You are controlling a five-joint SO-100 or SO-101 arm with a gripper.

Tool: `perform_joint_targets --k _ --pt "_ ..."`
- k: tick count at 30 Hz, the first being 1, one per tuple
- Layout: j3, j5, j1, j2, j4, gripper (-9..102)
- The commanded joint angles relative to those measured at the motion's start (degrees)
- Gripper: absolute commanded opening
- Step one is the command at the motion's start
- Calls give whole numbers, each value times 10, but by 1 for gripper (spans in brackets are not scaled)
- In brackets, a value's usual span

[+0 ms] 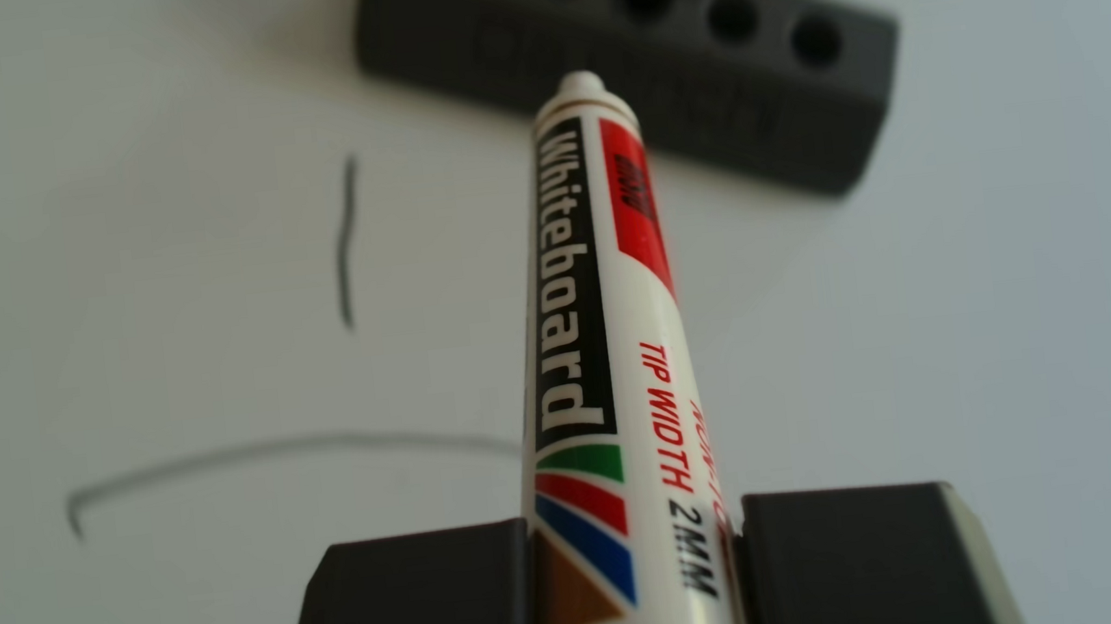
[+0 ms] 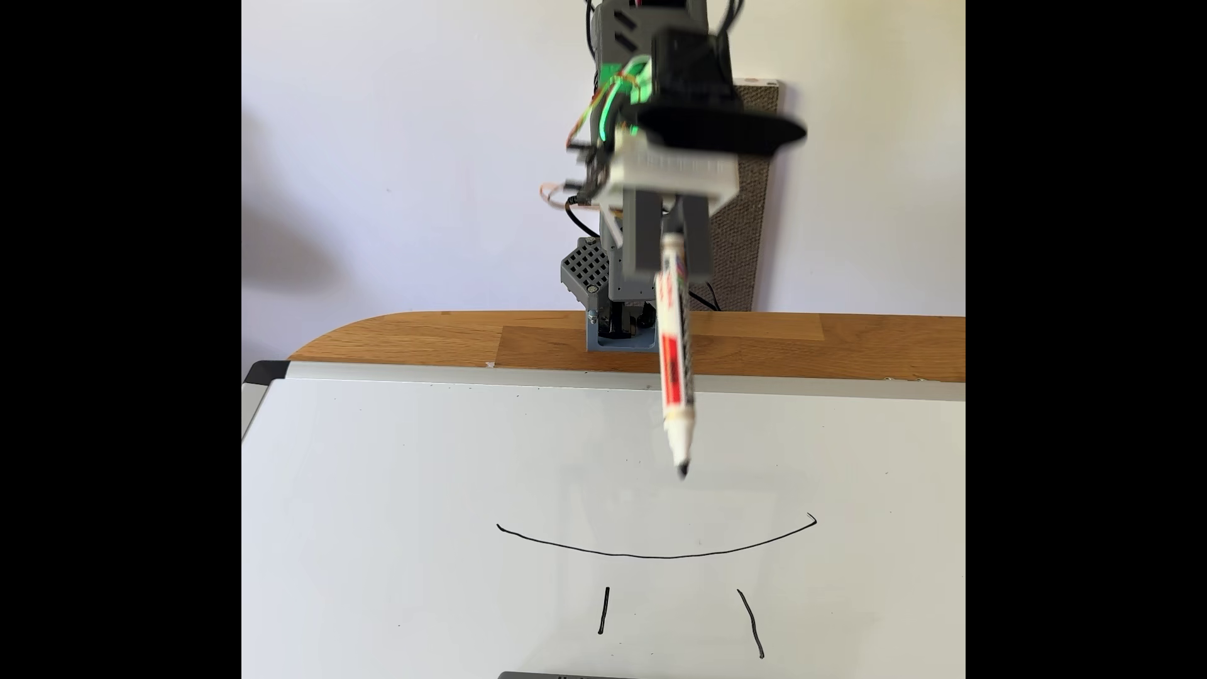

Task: Draw a face

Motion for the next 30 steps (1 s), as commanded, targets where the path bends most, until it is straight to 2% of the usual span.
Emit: perform_joint_targets --k 1,9,14,17,25,30 --pt "-36 6 -24 89 17 -1" --pt "-46 10 -31 260 90 -1" --pt "-47 106 -30 370 144 -1" --pt "-51 120 -31 409 184 -1" --pt "-109 120 -81 413 236 -1" --pt "-113 120 -40 413 242 -1"
